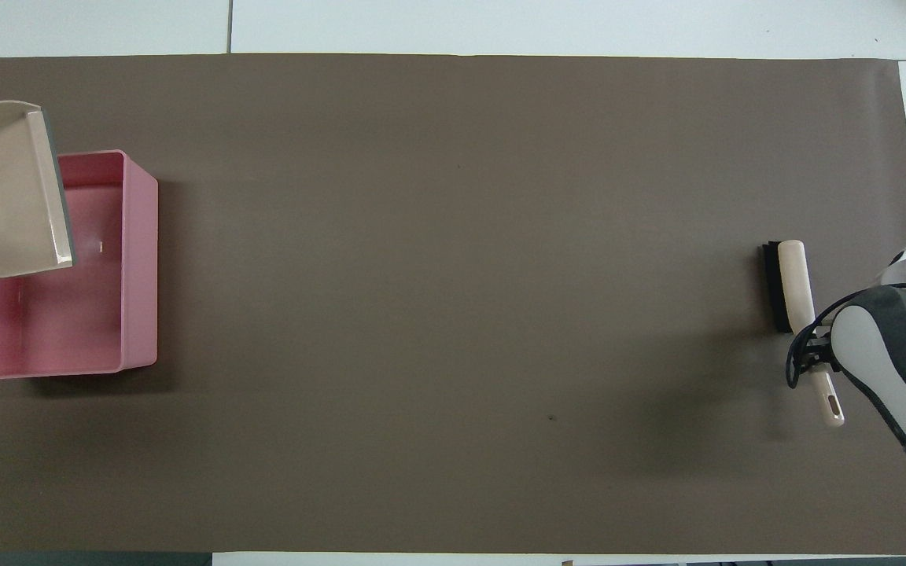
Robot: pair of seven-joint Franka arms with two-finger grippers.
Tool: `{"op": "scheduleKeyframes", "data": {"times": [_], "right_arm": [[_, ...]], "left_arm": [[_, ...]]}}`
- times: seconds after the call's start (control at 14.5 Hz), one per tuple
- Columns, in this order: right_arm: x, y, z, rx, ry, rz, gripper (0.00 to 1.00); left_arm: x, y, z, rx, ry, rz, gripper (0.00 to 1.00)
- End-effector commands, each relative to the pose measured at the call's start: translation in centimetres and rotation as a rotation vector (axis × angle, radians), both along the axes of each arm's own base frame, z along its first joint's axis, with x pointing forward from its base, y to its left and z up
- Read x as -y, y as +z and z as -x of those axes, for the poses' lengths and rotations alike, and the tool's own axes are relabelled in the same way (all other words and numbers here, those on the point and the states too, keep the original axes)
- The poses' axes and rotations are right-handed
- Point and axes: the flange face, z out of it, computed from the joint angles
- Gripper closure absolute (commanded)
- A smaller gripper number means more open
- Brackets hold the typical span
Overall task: Clean e-waste and dump in bin
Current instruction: 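Tip the dustpan into the bin while the right gripper releases the brush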
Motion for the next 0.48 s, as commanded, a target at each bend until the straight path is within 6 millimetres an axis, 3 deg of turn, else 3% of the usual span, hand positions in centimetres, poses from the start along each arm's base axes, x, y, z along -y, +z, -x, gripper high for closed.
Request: {"op": "scheduleKeyframes", "data": {"times": [0.0,0.07,0.28,0.41], "right_arm": [[0.0,2.7,-1.8,0.064,0.038,0.021,0.0],[-0.1,3.9,-2.6,0.095,0.037,0.023,0.0],[0.3,11.1,-6.3,0.258,0.039,0.057,0.0],[-2.2,15.7,-8.0,0.343,0.069,0.071,0.0]], "left_arm": [[0.2,0.3,-0.5,-0.028,-0.065,-0.153,1.0],[1.5,0.2,-1.1,-0.03,-0.107,-0.203,1.0],[4.9,0.3,-1.8,-0.047,-0.148,-0.395,1.0],[6.3,0.3,-0.6,-0.039,-0.151,-0.505,1.0]]}}
